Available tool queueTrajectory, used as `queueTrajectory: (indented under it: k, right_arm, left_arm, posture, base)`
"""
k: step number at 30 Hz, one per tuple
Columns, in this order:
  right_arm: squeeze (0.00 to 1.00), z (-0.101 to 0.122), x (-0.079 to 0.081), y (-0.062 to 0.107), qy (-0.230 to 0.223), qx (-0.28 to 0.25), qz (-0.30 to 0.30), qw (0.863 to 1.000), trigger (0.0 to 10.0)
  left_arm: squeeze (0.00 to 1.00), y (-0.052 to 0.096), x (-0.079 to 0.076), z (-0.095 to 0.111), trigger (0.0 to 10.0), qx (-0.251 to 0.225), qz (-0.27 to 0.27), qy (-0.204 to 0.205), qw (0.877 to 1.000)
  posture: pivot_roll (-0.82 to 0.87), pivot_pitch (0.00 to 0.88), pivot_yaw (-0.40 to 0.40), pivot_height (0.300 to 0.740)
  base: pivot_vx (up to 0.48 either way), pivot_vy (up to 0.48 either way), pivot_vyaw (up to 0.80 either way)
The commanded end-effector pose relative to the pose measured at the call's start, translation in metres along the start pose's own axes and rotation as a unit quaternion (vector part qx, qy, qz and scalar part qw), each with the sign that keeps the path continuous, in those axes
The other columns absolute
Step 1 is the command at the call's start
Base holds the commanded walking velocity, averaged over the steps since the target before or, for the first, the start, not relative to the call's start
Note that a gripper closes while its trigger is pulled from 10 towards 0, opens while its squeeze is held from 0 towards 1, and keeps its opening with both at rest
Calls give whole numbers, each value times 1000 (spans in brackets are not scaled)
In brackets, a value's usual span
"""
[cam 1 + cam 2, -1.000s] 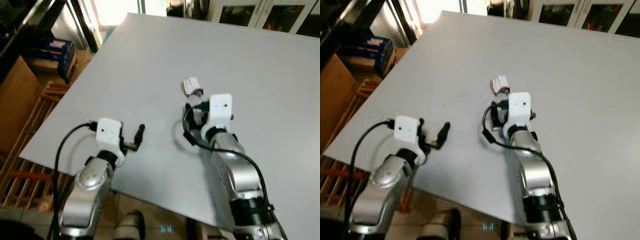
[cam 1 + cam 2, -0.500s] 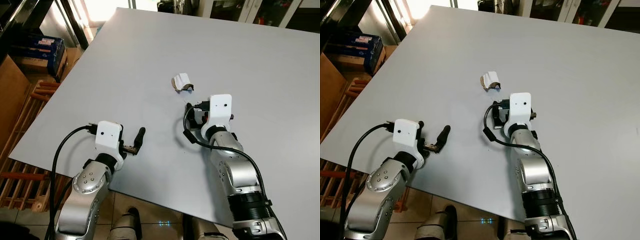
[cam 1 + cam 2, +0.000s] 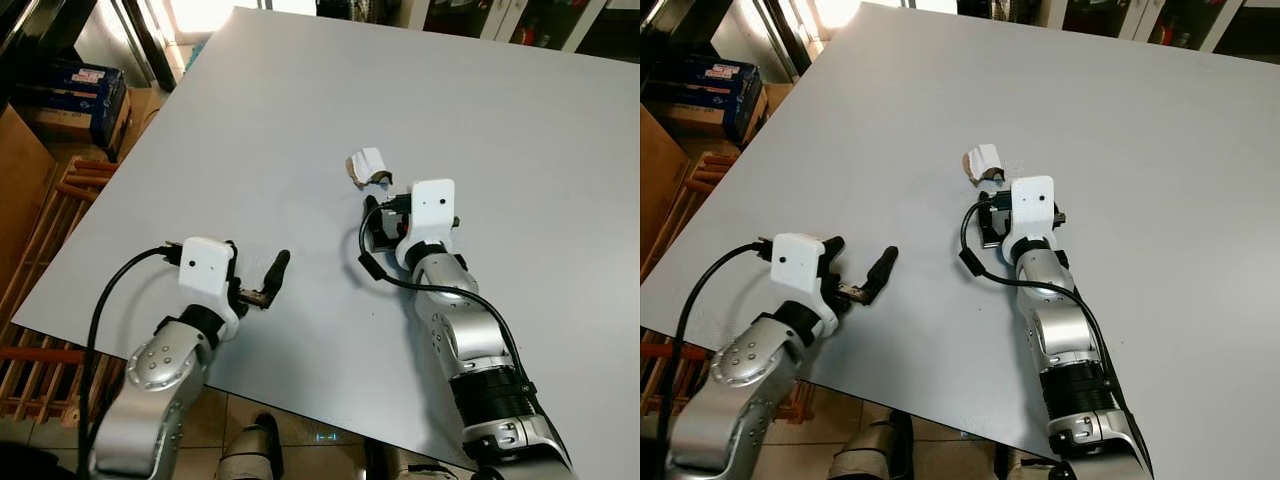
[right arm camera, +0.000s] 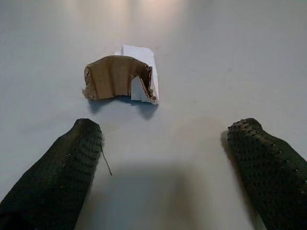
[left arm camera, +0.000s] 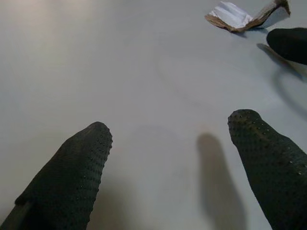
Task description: Picking trash to rubbish bin
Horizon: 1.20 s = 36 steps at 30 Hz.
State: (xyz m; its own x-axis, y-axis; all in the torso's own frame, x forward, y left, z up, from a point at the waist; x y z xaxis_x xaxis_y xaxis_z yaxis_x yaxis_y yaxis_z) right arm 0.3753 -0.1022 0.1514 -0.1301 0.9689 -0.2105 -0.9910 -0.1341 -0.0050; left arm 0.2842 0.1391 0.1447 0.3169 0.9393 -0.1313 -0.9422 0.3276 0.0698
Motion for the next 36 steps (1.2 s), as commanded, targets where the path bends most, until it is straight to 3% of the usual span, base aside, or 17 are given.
queueTrajectory:
  k: [1,6,9,16,27,36]
  right_arm:
    - [0,-10,1,0,5,12,7,1000,10000]
    - [0,-11,-2,-2,8,10,8,1000,10000]
    - [0,-10,-2,-2,11,6,13,1000,10000]
    - [0,-8,-1,-5,20,-2,20,1000,10000]
    - [0,4,1,-16,22,-32,21,999,10000]
    - [0,6,22,-27,9,-28,53,998,10000]
  left_arm:
    - [0,7,3,1,10000,8,-14,7,1000]
    - [0,15,3,3,10000,23,-47,12,999]
    - [0,25,-1,-1,10000,55,-99,25,993]
    - [0,32,-8,-6,10000,91,-147,44,984]
    - [0,33,-9,-5,10000,100,-159,51,981]
    - [0,35,-8,-6,10000,105,-154,48,981]
  posture:
    - [177,287,45,740]
    - [181,291,44,740]
    - [184,292,44,740]
    - [187,294,45,740]
    - [188,291,47,740]
    - [224,285,46,740]
  base:
    - [0,0,0]
    - [0,0,0]
    - [0,0,0]
    - [0,0,0]
    - [0,0,0]
    - [0,0,0]
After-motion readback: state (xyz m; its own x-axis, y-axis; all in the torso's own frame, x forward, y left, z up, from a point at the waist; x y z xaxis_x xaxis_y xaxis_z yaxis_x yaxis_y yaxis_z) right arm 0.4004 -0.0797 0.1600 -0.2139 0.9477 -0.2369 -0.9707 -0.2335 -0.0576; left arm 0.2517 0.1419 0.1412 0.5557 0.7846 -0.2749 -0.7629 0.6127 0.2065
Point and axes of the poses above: a point about 5 cm out from each wrist's last joint towards the gripper, its own y axis pointing back from the gripper into the wrist, its own z axis along the axis of the wrist's last joint, x = y × z, the point moved 3 cm from there along -y, pointing out of the wrist towards the gripper, and after that the axes turned 9 degrees about y, right-handed, at the moved point
